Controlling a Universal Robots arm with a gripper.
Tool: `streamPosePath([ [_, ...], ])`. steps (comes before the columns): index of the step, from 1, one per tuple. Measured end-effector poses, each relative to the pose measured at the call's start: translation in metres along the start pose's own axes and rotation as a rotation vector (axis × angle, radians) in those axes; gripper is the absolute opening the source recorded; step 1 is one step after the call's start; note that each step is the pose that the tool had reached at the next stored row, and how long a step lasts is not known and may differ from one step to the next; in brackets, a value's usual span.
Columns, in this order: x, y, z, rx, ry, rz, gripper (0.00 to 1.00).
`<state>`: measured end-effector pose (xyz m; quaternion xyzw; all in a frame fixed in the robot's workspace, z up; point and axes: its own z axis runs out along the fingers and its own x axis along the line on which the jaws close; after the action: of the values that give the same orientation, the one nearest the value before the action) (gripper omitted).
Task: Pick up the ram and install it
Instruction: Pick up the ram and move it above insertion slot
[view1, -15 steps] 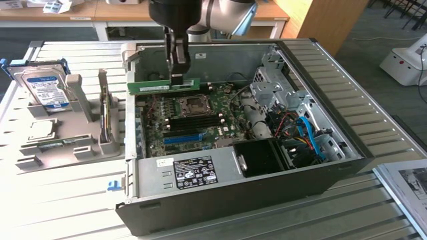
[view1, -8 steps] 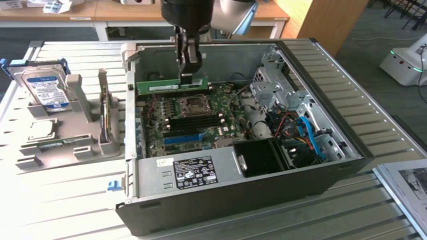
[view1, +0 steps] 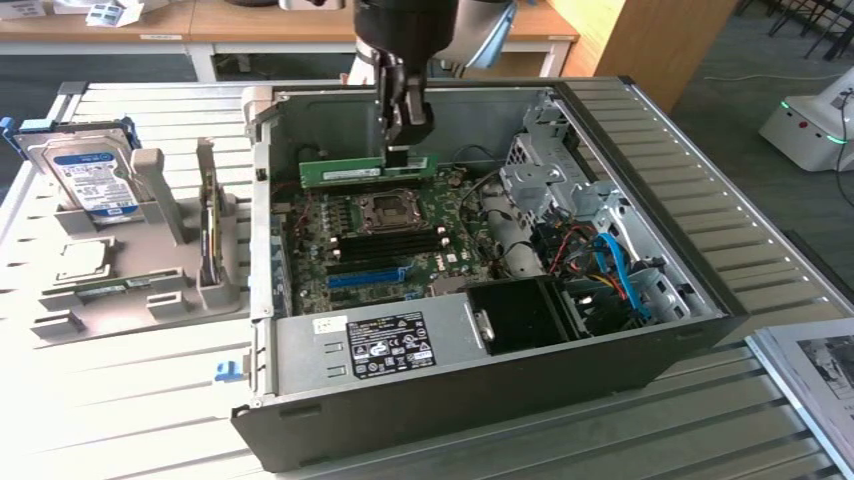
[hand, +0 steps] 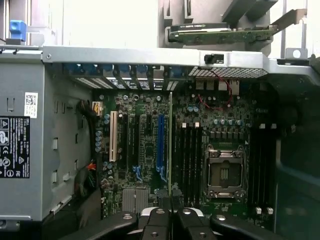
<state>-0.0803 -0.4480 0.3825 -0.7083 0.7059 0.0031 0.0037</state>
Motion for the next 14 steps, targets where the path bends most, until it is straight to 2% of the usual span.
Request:
streamPosePath([
  [9,0.0,-0.0226,0.0,0.0,0.0001,0.0,0.12],
  [14,0.0,-0.0245,0.0,0.0,0.0001,0.0,0.12],
])
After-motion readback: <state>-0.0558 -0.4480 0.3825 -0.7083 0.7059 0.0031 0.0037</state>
